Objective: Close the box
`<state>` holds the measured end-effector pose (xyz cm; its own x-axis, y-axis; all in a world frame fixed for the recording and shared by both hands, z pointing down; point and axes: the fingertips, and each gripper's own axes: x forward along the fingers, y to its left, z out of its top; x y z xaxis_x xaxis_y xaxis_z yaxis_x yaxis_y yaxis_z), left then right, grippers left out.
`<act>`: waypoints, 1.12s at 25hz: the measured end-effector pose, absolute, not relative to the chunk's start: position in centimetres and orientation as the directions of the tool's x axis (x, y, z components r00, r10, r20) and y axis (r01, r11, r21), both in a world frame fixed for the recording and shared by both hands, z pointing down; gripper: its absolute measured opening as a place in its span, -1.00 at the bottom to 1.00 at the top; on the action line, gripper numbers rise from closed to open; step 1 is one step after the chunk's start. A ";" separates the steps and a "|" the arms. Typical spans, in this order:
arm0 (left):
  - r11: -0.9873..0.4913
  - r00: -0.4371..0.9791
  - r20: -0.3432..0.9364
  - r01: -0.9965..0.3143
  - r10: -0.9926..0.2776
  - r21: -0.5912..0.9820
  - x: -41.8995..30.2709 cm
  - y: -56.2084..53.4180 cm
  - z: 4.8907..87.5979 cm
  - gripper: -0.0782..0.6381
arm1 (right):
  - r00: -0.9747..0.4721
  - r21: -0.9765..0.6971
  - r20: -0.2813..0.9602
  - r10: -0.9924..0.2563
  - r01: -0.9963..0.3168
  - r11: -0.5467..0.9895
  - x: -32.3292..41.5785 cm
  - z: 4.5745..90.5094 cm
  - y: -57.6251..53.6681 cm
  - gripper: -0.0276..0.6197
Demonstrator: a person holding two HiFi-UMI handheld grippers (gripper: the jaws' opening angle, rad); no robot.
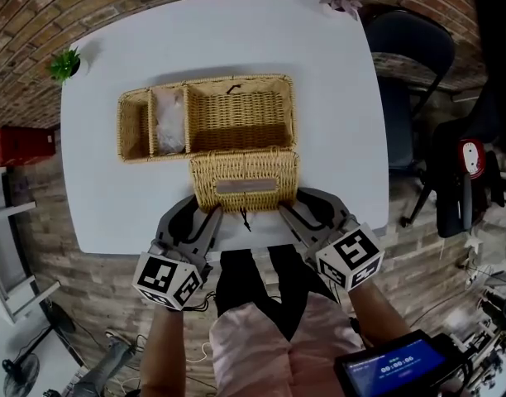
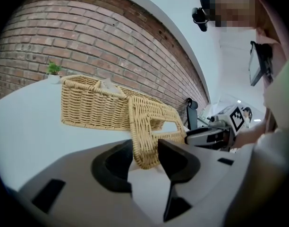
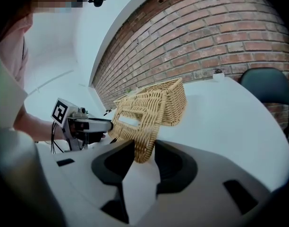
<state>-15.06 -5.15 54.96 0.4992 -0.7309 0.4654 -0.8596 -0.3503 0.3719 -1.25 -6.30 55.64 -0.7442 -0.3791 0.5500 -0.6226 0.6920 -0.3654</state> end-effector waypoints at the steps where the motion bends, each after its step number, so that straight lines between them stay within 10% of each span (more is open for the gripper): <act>1: -0.342 0.499 0.464 -0.858 -0.731 0.383 -15.1 -5.1 54.9 -0.30 | -0.746 -0.370 0.549 -0.377 -0.621 0.691 -1.2 55.6 -6.3 -0.49; 28: -0.309 0.583 0.378 -0.755 -0.719 0.578 -16.1 -2.4 48.4 -0.19 | -0.870 -0.542 0.454 -0.191 -0.440 0.716 -1.7 49.7 -2.5 -0.19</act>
